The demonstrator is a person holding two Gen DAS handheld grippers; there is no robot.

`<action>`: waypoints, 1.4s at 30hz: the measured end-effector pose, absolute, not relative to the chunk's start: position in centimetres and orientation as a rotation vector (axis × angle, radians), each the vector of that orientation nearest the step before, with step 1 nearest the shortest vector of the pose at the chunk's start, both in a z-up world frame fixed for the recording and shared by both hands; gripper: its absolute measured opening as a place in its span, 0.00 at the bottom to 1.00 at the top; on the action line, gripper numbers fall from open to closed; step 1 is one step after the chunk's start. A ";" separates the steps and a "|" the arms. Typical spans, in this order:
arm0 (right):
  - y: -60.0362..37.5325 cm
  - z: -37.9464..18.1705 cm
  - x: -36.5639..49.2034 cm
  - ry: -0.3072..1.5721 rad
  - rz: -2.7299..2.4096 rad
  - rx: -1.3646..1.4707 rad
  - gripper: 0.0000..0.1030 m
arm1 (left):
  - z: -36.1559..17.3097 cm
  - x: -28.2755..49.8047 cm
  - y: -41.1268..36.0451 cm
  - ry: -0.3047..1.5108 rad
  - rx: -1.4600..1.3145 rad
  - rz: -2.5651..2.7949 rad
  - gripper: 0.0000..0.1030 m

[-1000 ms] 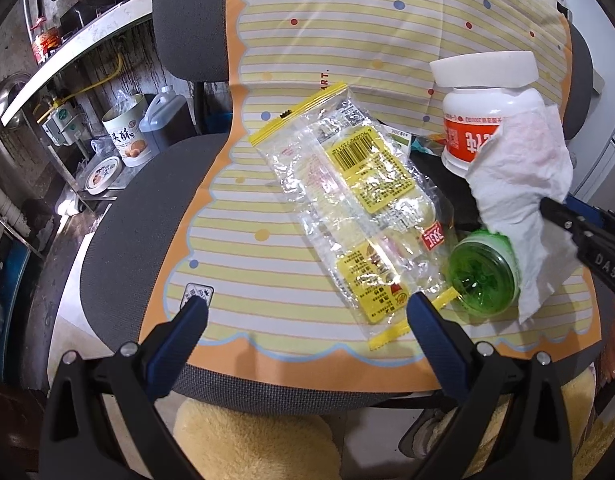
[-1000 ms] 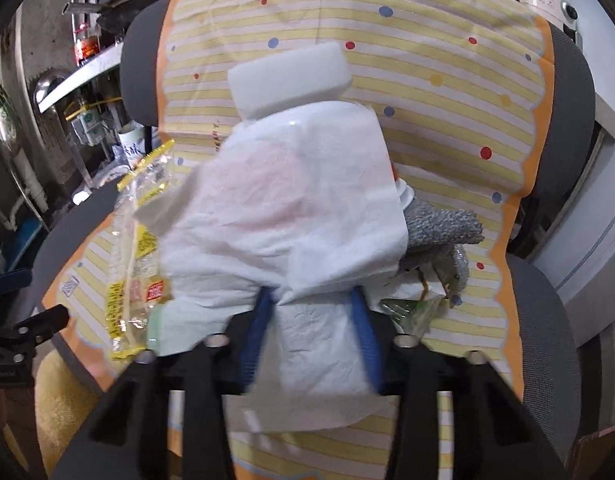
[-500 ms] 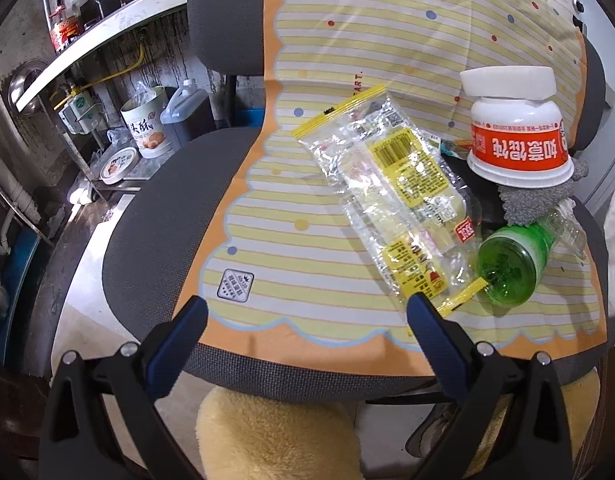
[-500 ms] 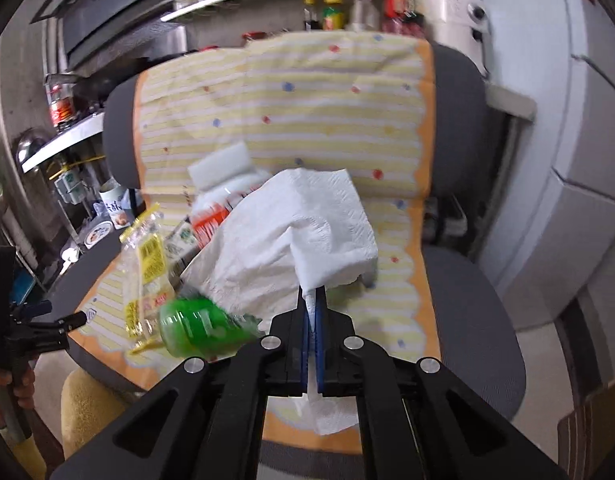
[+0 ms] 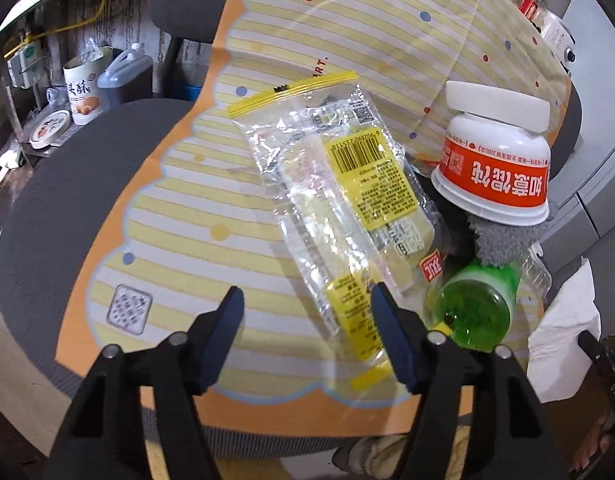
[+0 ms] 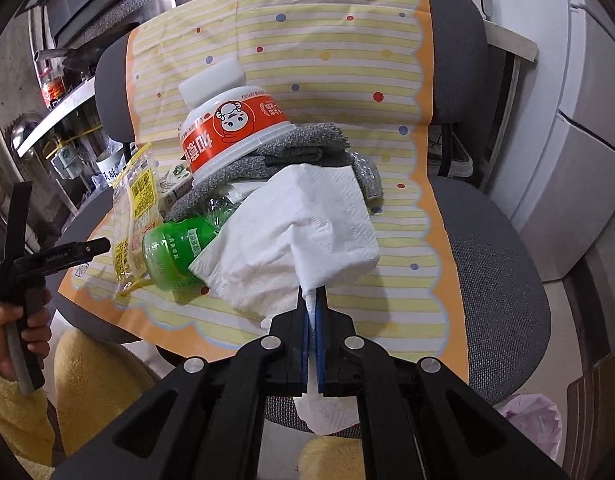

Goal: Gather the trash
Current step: 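Grasp the clear snack wrapper with the left tool while the right tool holds the tissue, then carry both items to the pink-lined bin and open both tools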

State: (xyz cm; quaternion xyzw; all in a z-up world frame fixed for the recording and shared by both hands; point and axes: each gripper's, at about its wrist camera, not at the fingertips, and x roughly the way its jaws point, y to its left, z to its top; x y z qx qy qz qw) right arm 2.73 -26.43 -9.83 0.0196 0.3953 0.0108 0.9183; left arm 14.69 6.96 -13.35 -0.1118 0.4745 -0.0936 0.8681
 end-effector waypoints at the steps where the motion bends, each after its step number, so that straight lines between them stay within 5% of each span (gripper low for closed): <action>1: -26.4 -9.9 2.9 0.816 0.026 0.044 0.03 | -13.6 15.1 6.8 0.994 -0.244 -0.214 0.58; 12: -26.4 -10.4 3.9 0.837 0.038 0.065 0.04 | -15.7 18.0 6.5 1.004 -0.444 -0.417 0.57; 15: -26.5 -10.2 3.7 0.826 0.037 0.075 0.04 | -14.5 17.6 6.7 0.965 -0.471 -0.415 0.37; 17: -26.6 -9.9 3.5 0.816 0.040 0.082 0.04 | -13.2 17.1 6.9 0.917 -0.472 -0.421 0.15; 20: -26.8 -9.4 3.4 0.806 0.045 0.088 0.04 | -10.3 15.6 6.0 0.843 -0.398 -0.416 0.00; 32: -28.7 -7.8 0.1 0.792 -0.006 0.112 0.03 | 0.3 4.4 -2.4 0.644 0.001 -0.380 0.00; 42: -34.2 -8.0 -5.4 0.792 -0.165 0.145 0.03 | -0.8 0.9 -12.7 0.704 0.132 -0.616 0.00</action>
